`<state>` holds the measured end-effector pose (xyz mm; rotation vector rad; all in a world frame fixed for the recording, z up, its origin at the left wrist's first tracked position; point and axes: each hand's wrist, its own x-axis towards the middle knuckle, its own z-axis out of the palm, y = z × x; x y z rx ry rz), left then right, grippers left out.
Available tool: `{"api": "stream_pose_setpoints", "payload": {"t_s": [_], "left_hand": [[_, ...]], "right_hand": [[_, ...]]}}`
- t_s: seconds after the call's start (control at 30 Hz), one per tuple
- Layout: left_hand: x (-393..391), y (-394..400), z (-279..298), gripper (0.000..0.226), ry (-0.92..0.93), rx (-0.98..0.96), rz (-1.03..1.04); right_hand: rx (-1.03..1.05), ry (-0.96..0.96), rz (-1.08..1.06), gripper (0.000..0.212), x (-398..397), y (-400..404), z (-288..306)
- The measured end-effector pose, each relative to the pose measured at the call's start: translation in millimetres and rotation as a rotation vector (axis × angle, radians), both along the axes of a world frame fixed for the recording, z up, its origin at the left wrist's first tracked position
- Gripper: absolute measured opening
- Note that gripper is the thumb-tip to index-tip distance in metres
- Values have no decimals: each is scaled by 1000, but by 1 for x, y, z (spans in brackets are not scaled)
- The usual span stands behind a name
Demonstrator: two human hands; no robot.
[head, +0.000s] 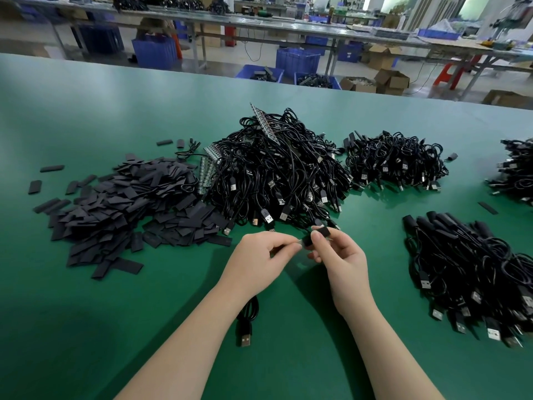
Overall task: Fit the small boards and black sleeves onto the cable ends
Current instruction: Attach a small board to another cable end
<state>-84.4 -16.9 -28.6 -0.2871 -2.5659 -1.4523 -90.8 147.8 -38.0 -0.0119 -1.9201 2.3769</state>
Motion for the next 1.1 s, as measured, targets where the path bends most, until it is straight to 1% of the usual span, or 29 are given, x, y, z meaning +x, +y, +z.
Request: {"api": "stream_pose_setpoints", "payload": {"t_s": [0.1, 0.23, 0.27, 0.4, 0.57, 0.7, 0.83, 0.97, 1.03, 1.1], "left_hand": [[0, -1, 0, 15, -23, -2, 2], [1, -2, 1, 28, -42, 20, 9], [1, -2, 1, 25, -32, 17, 16], [-1, -2, -1, 17, -11, 35, 28], [0, -2, 1, 13, -14, 127, 0], [-2, -4, 1, 19, -20, 152, -4], [-4, -6, 1, 17, -51, 219, -33], [-3, -5, 1, 18, 1, 192, -27], [-2, -4, 1, 22, 47, 181, -22], [-2, -3, 1, 27, 51, 182, -23]], "right_hand": [[29, 16, 18, 13, 0, 0, 0], [14, 3, -11, 8, -1, 0, -2], [14, -2, -13, 7, -1, 0, -2], [24, -1, -8, 15, -2, 0, -3], [39, 15, 39, 12, -2, 4, -2], [43, 20, 64, 14, 0, 3, 1], [60, 28, 86, 16, 1, 4, 1], [-4, -9, 100, 29, 1, 4, 4], [-78, -34, 97, 34, 0, 4, 4], [-158, -48, 107, 38, -2, 3, 1]]}}
